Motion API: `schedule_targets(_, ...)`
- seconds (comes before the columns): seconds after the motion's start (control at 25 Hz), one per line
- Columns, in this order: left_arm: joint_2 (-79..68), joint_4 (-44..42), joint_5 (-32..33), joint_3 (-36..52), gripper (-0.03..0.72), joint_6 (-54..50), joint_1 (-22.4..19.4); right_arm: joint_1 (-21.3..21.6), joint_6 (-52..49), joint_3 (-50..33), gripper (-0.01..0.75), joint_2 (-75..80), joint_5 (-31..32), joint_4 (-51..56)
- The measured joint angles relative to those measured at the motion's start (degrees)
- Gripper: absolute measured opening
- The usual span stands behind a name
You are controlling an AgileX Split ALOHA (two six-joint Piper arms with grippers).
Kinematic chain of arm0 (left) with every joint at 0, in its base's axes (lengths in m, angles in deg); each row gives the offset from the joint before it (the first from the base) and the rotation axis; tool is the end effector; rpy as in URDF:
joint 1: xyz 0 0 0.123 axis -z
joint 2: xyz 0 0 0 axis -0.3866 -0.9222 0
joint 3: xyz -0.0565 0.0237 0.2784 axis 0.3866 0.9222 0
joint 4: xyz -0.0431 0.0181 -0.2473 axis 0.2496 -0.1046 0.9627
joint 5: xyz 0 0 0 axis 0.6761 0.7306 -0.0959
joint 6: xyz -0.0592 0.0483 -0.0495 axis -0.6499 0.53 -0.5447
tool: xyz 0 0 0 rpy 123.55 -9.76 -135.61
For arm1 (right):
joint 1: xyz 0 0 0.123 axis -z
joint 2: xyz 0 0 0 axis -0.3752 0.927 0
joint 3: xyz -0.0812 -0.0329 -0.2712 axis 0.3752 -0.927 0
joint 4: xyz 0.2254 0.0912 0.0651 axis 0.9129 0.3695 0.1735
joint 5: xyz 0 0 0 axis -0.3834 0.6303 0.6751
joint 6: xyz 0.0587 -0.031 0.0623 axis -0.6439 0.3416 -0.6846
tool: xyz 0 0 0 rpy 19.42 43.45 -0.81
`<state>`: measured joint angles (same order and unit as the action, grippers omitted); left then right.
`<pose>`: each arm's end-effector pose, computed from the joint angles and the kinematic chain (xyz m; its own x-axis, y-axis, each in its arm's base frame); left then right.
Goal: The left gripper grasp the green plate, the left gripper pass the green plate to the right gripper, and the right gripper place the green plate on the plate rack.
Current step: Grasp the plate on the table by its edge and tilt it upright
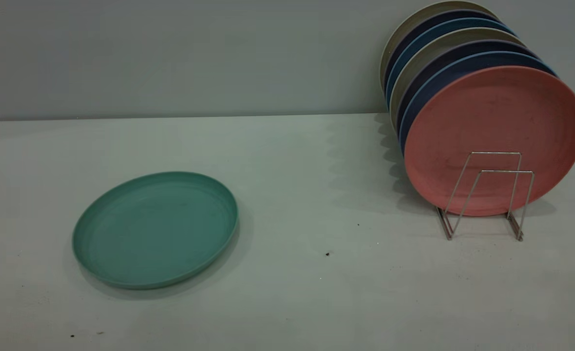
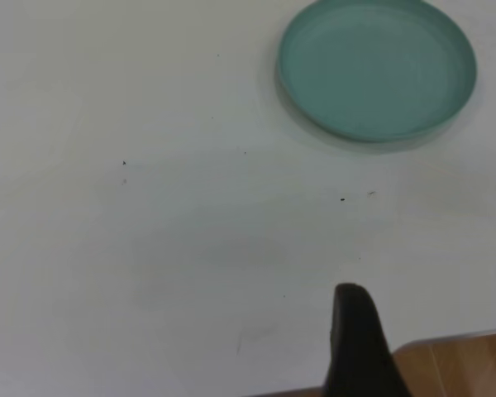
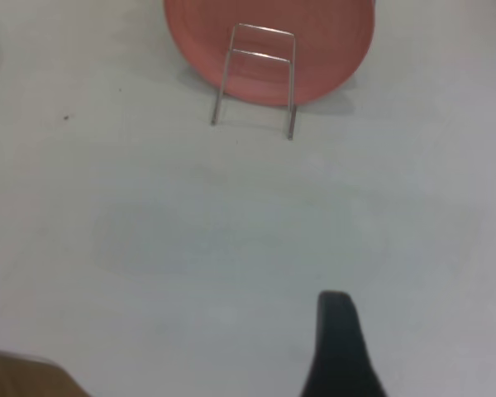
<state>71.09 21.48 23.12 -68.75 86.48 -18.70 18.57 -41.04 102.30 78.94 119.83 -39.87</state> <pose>-0.0101 -0.0003 0.2670 -0.5130 0.0585 -0.8564 0.0917 0.9957 0.0131 -0.0087 0.0043 0.2650 -0.5135 -0.1364 -0.8471 -0.1610 0.9851 -0.0610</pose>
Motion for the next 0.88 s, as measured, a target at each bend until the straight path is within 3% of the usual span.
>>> schedule_targets(0.16, 0.0, 0.0, -1.4, -0.4, 0.485, 0.0, 0.0, 0.0, -0.3, 0.0, 0.533, 0.0, 0.0, -0.1)
schedule_targets(0.36, -1.3, 0.9, -12.2, -0.9, 0.484, -1.2, 0.0, 0.0, -0.5, 0.6, 0.533, 3.2, -2.2, 0.0)
schedule_targets(0.56, -12.6, 1.5, -15.6, -1.1, 0.482, -3.9, 0.0, 0.0, 1.2, 1.0, 0.533, 11.5, -11.5, 4.7)
schedule_targets(0.88, -38.6, 5.9, -25.8, -1.1, 0.481, -6.6, 0.0, 0.0, 12.8, 1.0, 0.533, 30.0, -22.8, 15.6)
